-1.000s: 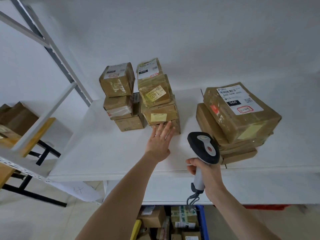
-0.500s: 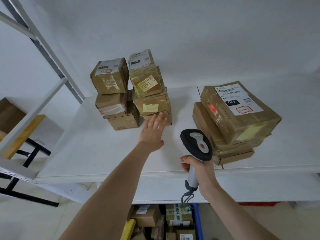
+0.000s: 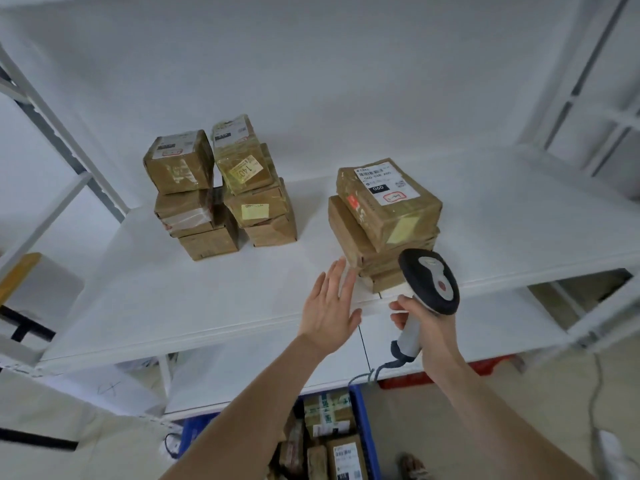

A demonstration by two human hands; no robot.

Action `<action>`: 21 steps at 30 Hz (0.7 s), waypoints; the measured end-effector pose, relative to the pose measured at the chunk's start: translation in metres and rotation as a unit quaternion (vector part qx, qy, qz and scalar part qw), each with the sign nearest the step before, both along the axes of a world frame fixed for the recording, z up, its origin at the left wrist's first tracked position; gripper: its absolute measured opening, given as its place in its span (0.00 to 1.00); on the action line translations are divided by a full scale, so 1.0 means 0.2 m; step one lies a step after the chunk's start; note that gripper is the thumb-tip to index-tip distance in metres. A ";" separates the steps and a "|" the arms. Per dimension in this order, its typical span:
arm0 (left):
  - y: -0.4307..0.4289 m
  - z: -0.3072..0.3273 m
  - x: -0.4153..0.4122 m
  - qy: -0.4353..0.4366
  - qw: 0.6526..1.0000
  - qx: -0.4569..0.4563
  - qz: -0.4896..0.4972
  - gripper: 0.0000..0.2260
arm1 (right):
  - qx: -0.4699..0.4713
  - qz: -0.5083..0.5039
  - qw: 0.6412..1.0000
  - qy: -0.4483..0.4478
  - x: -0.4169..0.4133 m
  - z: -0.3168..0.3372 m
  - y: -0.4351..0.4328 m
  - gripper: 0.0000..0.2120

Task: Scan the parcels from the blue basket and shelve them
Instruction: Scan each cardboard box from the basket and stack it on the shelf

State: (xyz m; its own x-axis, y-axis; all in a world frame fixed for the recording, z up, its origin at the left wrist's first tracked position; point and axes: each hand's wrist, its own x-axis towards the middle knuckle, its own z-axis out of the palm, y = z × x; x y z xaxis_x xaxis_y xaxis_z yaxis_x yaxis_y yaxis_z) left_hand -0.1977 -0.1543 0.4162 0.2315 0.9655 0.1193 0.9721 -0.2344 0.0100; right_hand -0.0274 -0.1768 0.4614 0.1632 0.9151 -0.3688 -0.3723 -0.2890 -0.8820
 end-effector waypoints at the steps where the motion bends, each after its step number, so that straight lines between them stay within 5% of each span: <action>1: -0.02 -0.01 0.07 0.007 1.000 0.000 -0.025 0.36 | -0.004 -0.019 1.000 0.004 0.06 0.00 0.01 0.03; 7: 0.02 -0.04 0.42 0.079 0.993 -0.024 -0.089 0.32 | -0.038 -0.059 0.997 0.018 0.30 -0.01 0.18 0.02; 21: 0.40 -0.17 0.47 0.107 0.986 -0.103 0.074 0.30 | -0.072 0.023 0.997 0.012 0.43 -0.14 0.62 0.03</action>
